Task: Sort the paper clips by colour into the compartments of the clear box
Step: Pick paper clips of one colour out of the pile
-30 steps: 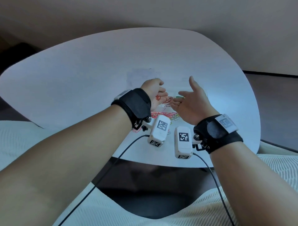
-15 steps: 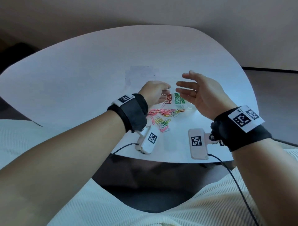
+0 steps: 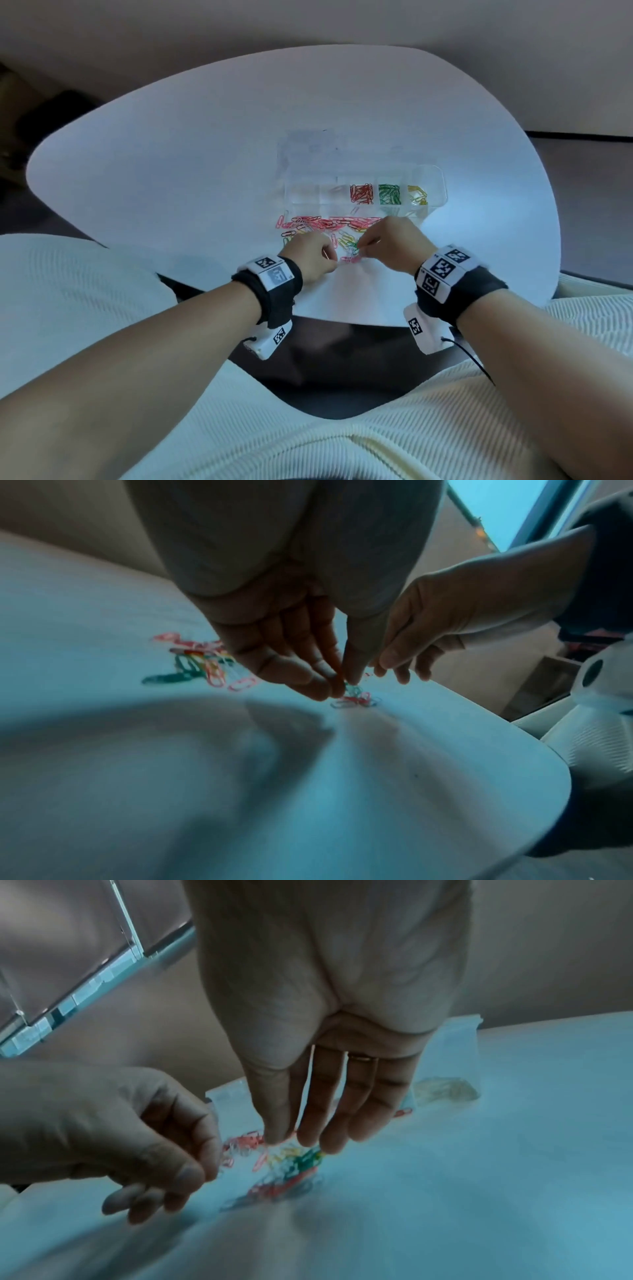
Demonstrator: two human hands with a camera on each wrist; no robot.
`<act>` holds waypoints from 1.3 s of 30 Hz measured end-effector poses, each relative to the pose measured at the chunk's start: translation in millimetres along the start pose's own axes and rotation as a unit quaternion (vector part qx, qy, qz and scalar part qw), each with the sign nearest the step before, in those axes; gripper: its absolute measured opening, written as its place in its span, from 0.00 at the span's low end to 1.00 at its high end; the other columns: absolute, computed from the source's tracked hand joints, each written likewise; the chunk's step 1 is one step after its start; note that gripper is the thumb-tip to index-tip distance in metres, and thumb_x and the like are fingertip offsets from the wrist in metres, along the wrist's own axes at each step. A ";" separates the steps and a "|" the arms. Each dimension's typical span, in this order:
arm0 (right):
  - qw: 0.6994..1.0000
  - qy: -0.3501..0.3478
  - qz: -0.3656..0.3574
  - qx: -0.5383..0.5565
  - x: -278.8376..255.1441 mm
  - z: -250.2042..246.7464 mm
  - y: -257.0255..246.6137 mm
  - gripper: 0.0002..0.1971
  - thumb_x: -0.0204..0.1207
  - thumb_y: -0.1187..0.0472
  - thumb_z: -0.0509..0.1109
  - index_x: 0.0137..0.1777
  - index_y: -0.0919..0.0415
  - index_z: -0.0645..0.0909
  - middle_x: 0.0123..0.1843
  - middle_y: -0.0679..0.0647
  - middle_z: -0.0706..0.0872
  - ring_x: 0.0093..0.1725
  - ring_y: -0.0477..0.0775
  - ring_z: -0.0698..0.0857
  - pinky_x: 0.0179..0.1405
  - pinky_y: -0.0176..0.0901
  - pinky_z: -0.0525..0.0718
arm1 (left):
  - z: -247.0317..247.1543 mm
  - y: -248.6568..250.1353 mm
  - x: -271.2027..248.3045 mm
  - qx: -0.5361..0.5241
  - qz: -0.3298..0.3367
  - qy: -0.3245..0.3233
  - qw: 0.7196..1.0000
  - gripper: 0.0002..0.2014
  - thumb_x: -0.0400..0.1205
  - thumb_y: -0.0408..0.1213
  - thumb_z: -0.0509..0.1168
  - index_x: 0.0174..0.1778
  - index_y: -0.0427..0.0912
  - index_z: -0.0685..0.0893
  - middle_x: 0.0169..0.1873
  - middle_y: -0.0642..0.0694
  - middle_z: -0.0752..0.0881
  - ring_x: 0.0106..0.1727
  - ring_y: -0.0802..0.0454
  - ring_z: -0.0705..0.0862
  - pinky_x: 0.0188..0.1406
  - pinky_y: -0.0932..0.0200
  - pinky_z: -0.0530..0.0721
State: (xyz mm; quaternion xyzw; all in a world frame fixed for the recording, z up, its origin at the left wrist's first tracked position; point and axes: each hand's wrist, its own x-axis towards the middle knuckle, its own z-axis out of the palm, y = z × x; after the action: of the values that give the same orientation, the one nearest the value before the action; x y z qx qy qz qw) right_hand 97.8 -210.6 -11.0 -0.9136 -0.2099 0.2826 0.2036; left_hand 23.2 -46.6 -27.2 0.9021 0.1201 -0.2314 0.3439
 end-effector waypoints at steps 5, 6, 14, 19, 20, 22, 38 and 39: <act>1.000 0.003 -0.002 -0.031 0.2 19.9 11.2 0.09 0.74 0.54 0.76 0.51 0.56 0.89 0.47 0.53 0.89 0.47 0.53 0.85 0.48 0.45 0.84 | 12.2 -3.0 11.2 -0.009 0.005 0.033 0.999 0.07 0.76 0.40 0.73 0.47 0.44 0.86 0.41 0.49 0.84 0.45 0.49 0.84 0.47 0.57 0.81; 0.999 0.003 0.001 -0.037 0.2 21.9 13.5 0.08 0.74 0.54 0.76 0.50 0.56 0.89 0.46 0.53 0.89 0.46 0.54 0.85 0.47 0.45 0.84 | 14.3 -2.8 13.6 0.005 0.013 0.036 0.999 0.08 0.77 0.41 0.73 0.49 0.43 0.86 0.43 0.48 0.85 0.47 0.48 0.84 0.49 0.56 0.82; 0.998 0.009 0.026 -0.049 5.0 26.9 16.0 0.05 0.73 0.58 0.75 0.46 0.56 0.90 0.44 0.55 0.89 0.45 0.56 0.86 0.45 0.45 0.85 | 27.3 11.7 33.3 0.123 0.096 0.041 0.987 0.09 0.81 0.37 0.67 0.53 0.39 0.87 0.51 0.42 0.85 0.54 0.43 0.82 0.47 0.57 0.74; 0.998 -0.004 0.043 -0.054 5.9 27.4 16.1 0.06 0.72 0.56 0.73 0.45 0.57 0.88 0.45 0.56 0.88 0.46 0.57 0.85 0.45 0.45 0.84 | 27.6 10.3 36.8 0.151 0.106 0.028 0.983 0.09 0.81 0.36 0.66 0.54 0.39 0.86 0.52 0.42 0.80 0.54 0.43 0.79 0.49 0.55 0.76; 0.997 -0.005 0.045 -0.056 5.9 27.3 15.5 0.07 0.72 0.55 0.73 0.45 0.57 0.88 0.46 0.56 0.87 0.46 0.57 0.85 0.44 0.44 0.84 | 26.8 9.0 36.9 0.157 0.107 0.025 0.982 0.09 0.80 0.37 0.66 0.53 0.39 0.85 0.52 0.42 0.80 0.54 0.43 0.79 0.49 0.55 0.76; 0.997 -0.004 0.045 -0.058 6.0 27.4 15.1 0.08 0.73 0.55 0.73 0.45 0.58 0.87 0.46 0.56 0.87 0.46 0.57 0.85 0.43 0.43 0.82 | 25.4 7.7 36.4 0.168 0.110 0.022 0.979 0.08 0.80 0.36 0.66 0.52 0.39 0.84 0.53 0.42 0.80 0.54 0.43 0.79 0.48 0.54 0.77; 0.991 0.039 0.087 0.090 6.7 16.2 19.1 0.05 0.74 0.65 0.68 0.43 0.65 0.85 0.33 0.55 0.88 0.28 0.48 0.86 0.28 0.40 0.85 | 7.4 -1.5 25.4 -0.171 -0.025 0.068 0.983 0.15 0.70 0.35 0.80 0.52 0.41 0.89 0.34 0.46 0.89 0.35 0.50 0.89 0.46 0.56 0.88; 0.990 0.039 0.085 0.102 5.9 15.3 19.5 0.04 0.74 0.66 0.69 0.42 0.65 0.85 0.33 0.54 0.87 0.26 0.47 0.86 0.24 0.36 0.83 | 5.8 -1.5 24.2 -0.198 -0.030 0.067 0.977 0.14 0.71 0.33 0.79 0.51 0.40 0.90 0.33 0.44 0.90 0.34 0.48 0.90 0.46 0.54 0.90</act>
State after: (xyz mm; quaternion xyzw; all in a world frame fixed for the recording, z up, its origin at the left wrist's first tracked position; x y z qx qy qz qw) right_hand 98.3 -219.9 -34.7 -0.9131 -0.0935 0.2826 0.2788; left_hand 41.6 -48.1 -44.0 0.8255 0.2139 -0.1523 0.4997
